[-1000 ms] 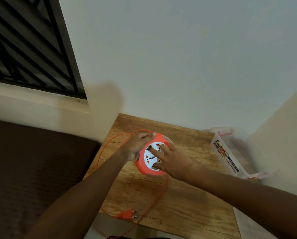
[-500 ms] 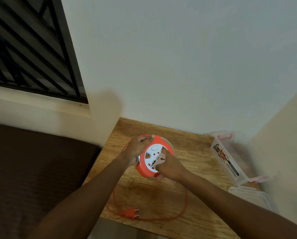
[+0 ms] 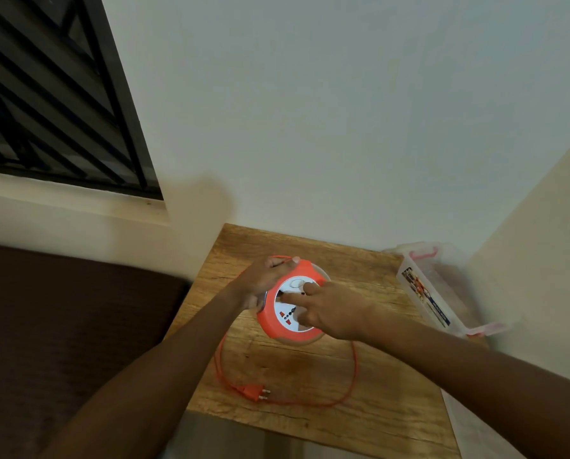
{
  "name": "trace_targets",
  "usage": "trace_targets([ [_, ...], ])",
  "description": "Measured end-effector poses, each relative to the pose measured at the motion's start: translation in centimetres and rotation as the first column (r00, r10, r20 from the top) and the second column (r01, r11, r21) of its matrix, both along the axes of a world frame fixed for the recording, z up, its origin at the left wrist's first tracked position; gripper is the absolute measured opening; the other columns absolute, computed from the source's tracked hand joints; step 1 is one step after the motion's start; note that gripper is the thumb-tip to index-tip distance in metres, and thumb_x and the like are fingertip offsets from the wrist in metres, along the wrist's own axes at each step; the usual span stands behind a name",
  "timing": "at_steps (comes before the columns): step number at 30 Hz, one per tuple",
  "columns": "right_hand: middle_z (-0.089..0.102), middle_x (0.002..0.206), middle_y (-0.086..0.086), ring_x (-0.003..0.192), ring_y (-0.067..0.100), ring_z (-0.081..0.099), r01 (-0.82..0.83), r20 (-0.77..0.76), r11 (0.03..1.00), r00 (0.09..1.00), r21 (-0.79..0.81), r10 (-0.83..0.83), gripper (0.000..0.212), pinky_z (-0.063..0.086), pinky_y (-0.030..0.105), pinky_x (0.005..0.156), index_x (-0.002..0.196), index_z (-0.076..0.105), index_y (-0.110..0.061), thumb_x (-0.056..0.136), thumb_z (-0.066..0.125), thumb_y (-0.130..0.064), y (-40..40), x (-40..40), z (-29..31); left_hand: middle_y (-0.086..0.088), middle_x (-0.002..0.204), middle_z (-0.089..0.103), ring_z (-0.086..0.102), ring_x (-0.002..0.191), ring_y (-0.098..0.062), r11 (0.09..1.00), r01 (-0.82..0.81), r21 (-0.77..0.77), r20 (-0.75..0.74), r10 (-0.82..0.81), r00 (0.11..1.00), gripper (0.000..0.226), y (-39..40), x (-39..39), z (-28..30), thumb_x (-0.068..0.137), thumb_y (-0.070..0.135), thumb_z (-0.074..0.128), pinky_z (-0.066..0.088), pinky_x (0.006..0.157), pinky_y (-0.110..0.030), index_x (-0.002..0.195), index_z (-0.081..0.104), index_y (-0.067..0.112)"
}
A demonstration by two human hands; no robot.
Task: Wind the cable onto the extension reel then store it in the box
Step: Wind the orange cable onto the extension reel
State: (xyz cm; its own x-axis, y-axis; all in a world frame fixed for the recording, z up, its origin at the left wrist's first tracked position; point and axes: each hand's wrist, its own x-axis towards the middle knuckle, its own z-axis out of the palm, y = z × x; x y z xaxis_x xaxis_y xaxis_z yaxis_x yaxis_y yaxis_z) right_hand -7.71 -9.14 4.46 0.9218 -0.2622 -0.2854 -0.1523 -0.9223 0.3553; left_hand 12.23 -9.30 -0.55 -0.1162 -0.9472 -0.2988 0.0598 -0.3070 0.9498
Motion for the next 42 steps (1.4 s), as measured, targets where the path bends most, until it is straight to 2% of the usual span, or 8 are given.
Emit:
trace_targets([
  [9,0.009,0.161,0.022,0.126,0.044,0.047,0.134,-0.125,0.973,0.979,-0.186,-0.159,0.065,0.036,0.058,0.107,0.152,0.020,-0.041,0.098,0.057,-0.035,2.6,1.1,-0.7,-0.006,0.086,0.081,0.078,0.069,-0.020,0.999,-0.019,-0.047,0.066,0.022,0.998,0.029,1.1,0.1,0.8,0.097,0.044,0.068,0.060,0.056,-0.028,0.109,0.077,0.019],
  [13,0.047,0.141,0.026,0.112,0.037,0.060,0.456,0.036,0.889,0.889,0.034,-0.457,0.091,0.050,0.046,0.090,0.155,-0.011,-0.030,0.095,0.058,-0.034,2.6,1.8,-1.0,-0.008,0.089,0.082,0.079,0.073,-0.023,0.992,-0.117,-0.053,-0.009,0.117,0.993,0.028,1.3,0.0,0.5,0.098,0.040,0.068,0.061,0.057,-0.029,0.109,0.076,0.016],
  [17,0.051,0.144,0.018,0.081,0.027,0.075,0.521,-0.120,0.169,0.475,0.837,-0.872,0.094,0.061,0.037,0.073,0.153,-0.017,-0.034,0.095,0.057,-0.028,2.1,2.3,-0.3,-0.019,0.096,0.079,0.075,0.078,-0.028,0.959,-0.270,-0.083,-0.027,0.269,0.963,0.033,1.1,-0.2,0.1,0.099,0.035,0.069,0.061,0.061,-0.031,0.108,0.077,0.004],
  [20,0.045,0.148,0.016,0.072,0.023,0.076,0.260,-0.266,-0.193,0.280,0.946,-0.923,0.095,0.059,0.028,0.056,0.154,-0.014,-0.036,0.094,0.057,-0.022,2.6,2.6,-0.2,-0.022,0.093,0.070,0.068,0.078,-0.029,0.943,-0.325,-0.071,-0.074,0.320,0.945,0.042,1.0,-0.2,-0.1,0.100,0.032,0.067,0.059,0.064,-0.033,0.110,0.071,-0.009],
  [24,0.066,0.123,0.008,0.076,0.019,0.073,0.424,0.068,0.269,0.431,0.865,-0.900,0.077,0.060,0.036,0.061,0.153,0.013,-0.012,0.092,0.058,-0.023,2.7,1.7,-1.3,-0.022,0.094,0.066,0.064,0.083,-0.035,0.956,-0.288,-0.051,-0.081,0.283,0.956,0.049,1.0,0.1,0.1,0.100,0.036,0.067,0.055,0.076,-0.044,0.108,0.065,-0.013],
  [29,0.051,0.140,0.011,0.118,0.031,0.058,0.341,0.319,0.916,0.862,0.212,-0.394,0.051,0.058,0.041,0.077,0.134,0.056,-0.019,0.085,0.070,-0.019,1.7,-0.5,-1.2,-0.023,0.096,0.068,0.066,0.082,-0.036,0.976,-0.213,-0.037,-0.070,0.210,0.975,0.047,1.2,0.6,0.2,0.100,0.041,0.065,0.060,0.068,-0.040,0.111,0.069,-0.004],
  [35,0.013,0.164,0.012,0.137,0.039,0.033,0.027,0.037,1.000,0.999,-0.012,-0.026,0.053,0.043,0.053,0.103,0.137,0.054,-0.033,0.089,0.070,-0.018,1.7,-0.3,0.2,-0.014,0.090,0.079,0.078,0.069,-0.026,0.997,-0.068,-0.029,-0.004,0.068,0.998,0.031,1.7,0.1,0.9,0.099,0.044,0.065,0.061,0.055,-0.031,0.099,0.078,0.016],
  [42,0.026,0.157,0.022,0.133,0.042,0.040,0.117,-0.086,0.962,0.986,-0.247,-0.142,0.065,0.030,0.057,0.111,0.150,0.028,-0.043,0.095,0.063,-0.038,3.0,1.5,0.0,-0.009,0.087,0.079,0.077,0.070,-0.023,0.994,-0.077,-0.075,0.006,0.078,0.997,0.025,2.2,-0.2,1.1,0.098,0.042,0.068,0.060,0.058,-0.030,0.094,0.080,0.022],
])
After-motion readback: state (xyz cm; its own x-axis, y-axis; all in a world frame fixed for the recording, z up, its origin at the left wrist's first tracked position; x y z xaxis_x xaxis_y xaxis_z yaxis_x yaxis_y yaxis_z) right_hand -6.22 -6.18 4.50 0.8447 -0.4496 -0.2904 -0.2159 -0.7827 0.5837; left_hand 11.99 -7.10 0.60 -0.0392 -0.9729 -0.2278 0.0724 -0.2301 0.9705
